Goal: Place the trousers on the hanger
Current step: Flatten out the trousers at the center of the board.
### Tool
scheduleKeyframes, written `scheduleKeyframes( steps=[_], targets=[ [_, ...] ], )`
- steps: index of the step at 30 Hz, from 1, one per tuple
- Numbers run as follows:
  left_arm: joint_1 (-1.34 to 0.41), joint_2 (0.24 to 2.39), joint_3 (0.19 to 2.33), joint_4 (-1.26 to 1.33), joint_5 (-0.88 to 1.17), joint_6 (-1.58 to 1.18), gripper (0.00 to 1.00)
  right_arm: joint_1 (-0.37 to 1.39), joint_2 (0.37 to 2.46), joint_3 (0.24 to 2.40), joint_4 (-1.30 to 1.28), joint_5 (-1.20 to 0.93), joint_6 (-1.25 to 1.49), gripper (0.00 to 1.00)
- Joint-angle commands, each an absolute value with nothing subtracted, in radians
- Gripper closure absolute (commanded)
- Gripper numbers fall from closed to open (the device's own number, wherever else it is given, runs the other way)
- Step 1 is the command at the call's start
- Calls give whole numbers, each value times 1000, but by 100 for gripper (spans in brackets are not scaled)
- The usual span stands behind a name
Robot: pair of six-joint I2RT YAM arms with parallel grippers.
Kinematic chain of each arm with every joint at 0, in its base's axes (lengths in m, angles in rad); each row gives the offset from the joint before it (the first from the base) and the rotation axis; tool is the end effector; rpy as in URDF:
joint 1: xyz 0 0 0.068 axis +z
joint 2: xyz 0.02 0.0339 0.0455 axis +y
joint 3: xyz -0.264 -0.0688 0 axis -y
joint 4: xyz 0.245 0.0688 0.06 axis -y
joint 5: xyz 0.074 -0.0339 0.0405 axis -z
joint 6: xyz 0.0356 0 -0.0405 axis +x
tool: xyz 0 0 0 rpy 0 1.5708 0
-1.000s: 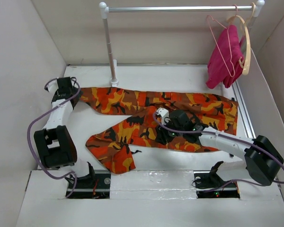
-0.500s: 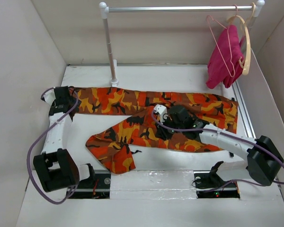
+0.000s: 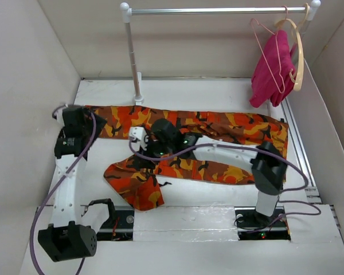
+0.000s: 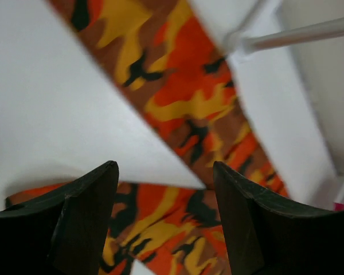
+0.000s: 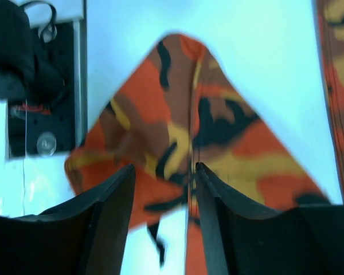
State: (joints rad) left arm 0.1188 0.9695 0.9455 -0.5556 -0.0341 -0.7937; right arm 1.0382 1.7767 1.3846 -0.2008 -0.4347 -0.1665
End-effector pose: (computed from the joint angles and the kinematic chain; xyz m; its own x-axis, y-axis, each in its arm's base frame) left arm 0.2071 0.0259 0.3253 -0.2767 -0.7506 -0.6000 -0.4906 0.6472 -0.5834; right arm 0.1960 0.3621 0.2744 -0.1209 -0.5012 -0.8569 -0.9925 0.0777 0.0946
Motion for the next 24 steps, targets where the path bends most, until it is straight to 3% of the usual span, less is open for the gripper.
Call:
scheduleKeyframes(
  steps=[1, 5, 12, 17, 24],
  targets=[
    [112, 980, 1161, -499, -5, -749, 37, 1042, 1927, 1524, -155, -460, -204, 47],
    [112, 1026, 1412, -511, 27, -716, 38, 1051, 2130, 1809, -198, -439, -201, 41],
    [98, 1026, 1364, -465, 77, -712, 38, 1060, 2417, 2168, -287, -422, -166, 34],
    [98, 1023, 1286, -433, 95, -710, 38, 1083, 2522, 2276, -279, -477, -123, 33],
    [98, 1020, 1256, -431, 86, -687, 38, 1106, 2608, 2270, -215, -506, -32, 35]
  ],
)
